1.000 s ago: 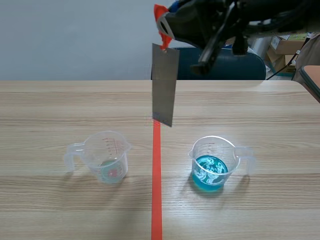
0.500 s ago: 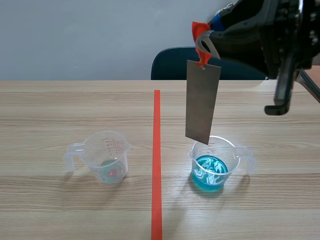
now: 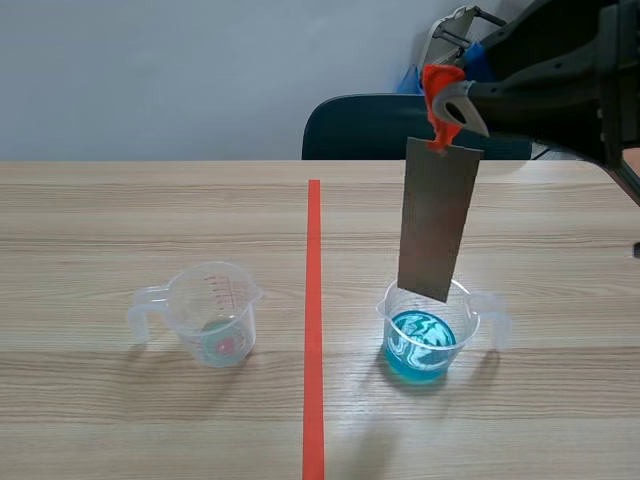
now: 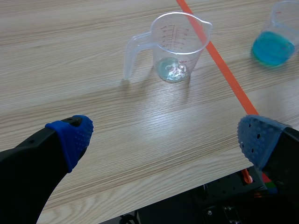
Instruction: Do the redox reaction experiment
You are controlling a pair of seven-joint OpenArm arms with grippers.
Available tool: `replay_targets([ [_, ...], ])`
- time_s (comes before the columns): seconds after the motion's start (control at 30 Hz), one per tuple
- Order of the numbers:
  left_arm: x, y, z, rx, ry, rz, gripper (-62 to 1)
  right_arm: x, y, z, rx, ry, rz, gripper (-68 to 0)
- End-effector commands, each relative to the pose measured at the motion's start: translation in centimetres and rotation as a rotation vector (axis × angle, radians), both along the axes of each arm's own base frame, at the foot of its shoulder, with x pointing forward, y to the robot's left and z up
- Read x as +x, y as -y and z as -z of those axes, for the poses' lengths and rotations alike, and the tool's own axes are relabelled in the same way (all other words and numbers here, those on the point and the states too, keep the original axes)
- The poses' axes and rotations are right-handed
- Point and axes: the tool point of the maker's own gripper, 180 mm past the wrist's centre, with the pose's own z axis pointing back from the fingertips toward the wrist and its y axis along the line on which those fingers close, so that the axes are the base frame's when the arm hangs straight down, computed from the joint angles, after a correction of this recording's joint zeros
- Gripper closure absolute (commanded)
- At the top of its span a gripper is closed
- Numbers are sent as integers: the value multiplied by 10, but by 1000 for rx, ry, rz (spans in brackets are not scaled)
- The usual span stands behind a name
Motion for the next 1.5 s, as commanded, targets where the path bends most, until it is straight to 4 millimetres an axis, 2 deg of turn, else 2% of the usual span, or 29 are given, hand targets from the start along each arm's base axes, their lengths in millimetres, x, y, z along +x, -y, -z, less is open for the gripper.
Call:
replay_targets([
  [0.0,4,3,-9,-14,33,1,-623,6,5,-2,0,14,2,-8],
  [0.33,4,3,-9,-14,33,1,-623,10,15,5,-3,5,-16,-8],
  [0.6,4,3,-9,-14,33,1,-623,8,12,-1,31,18,-38,-8],
  [1.47,4,3,-9,-14,33,1,-623,8,11,-1,34,19,-37,-8],
])
